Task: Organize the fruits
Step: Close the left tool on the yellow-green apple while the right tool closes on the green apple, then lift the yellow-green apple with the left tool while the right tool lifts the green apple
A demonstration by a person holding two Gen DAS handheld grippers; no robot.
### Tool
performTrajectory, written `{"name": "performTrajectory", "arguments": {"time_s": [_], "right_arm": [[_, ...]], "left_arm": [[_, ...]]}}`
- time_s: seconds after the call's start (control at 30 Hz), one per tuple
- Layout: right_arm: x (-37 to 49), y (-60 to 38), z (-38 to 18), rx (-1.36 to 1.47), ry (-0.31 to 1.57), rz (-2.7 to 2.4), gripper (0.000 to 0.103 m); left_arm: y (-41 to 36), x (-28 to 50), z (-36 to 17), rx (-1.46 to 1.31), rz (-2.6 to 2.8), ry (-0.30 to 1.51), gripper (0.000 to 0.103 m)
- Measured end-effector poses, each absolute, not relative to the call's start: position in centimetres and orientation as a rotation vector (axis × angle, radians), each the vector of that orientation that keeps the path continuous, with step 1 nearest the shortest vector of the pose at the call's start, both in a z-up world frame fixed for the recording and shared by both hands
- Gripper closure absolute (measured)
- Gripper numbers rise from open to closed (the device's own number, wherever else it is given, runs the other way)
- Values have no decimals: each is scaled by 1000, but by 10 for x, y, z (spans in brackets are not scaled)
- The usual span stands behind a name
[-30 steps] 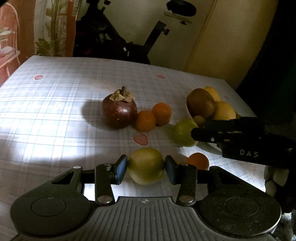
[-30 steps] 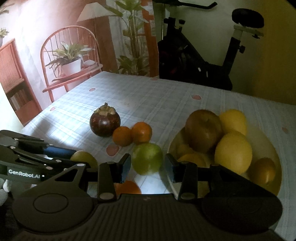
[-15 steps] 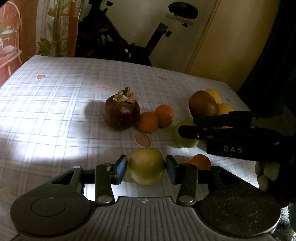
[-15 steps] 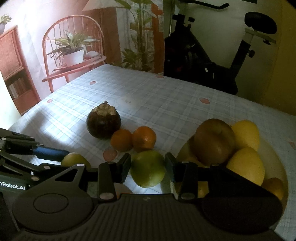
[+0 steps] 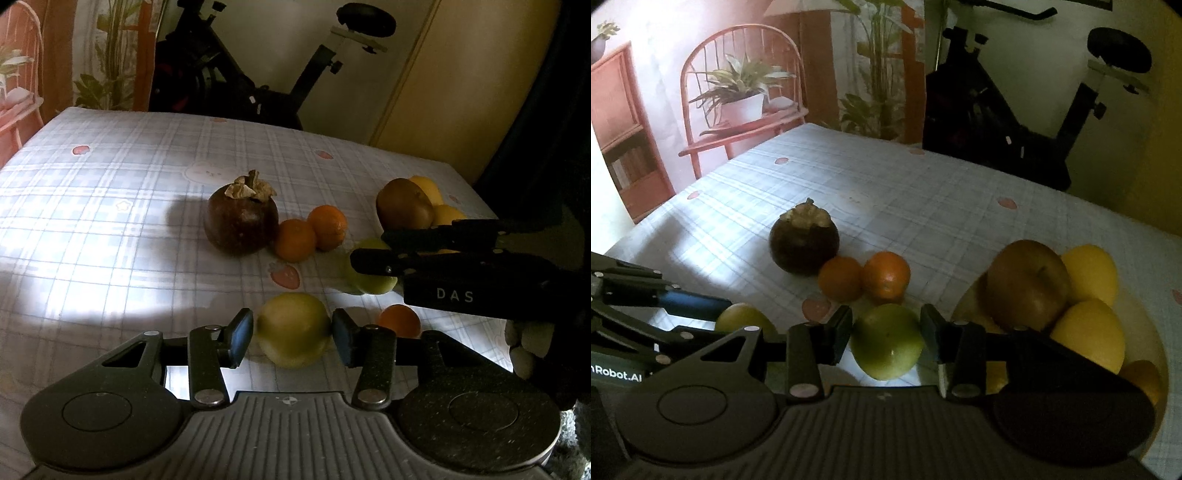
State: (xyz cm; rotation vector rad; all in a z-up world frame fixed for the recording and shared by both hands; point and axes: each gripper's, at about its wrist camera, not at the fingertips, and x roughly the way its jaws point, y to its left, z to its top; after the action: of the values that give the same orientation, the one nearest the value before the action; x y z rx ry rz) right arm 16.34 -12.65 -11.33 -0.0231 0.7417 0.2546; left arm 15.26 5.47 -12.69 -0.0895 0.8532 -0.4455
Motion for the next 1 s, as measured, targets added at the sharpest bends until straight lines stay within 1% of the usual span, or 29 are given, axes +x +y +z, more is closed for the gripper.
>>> {"name": "performTrajectory", "arguments": {"time_s": [0.23,0.3,0.53,1.0], "right_arm": [[164,-128,-114,-21,741,251,59],[164,-127,-114,-25,744,247,58],[169,-123,-117,-39,760,231,55],[161,-125,-115,-2,762,217,55]], "left_arm": [[48,149,-132,-58,-440,869,52],[49,149,-136,-47,-423,879,54],[59,151,-139,-86,-413,885,54],[60,150,-140,-101,-417,883,54]]}}
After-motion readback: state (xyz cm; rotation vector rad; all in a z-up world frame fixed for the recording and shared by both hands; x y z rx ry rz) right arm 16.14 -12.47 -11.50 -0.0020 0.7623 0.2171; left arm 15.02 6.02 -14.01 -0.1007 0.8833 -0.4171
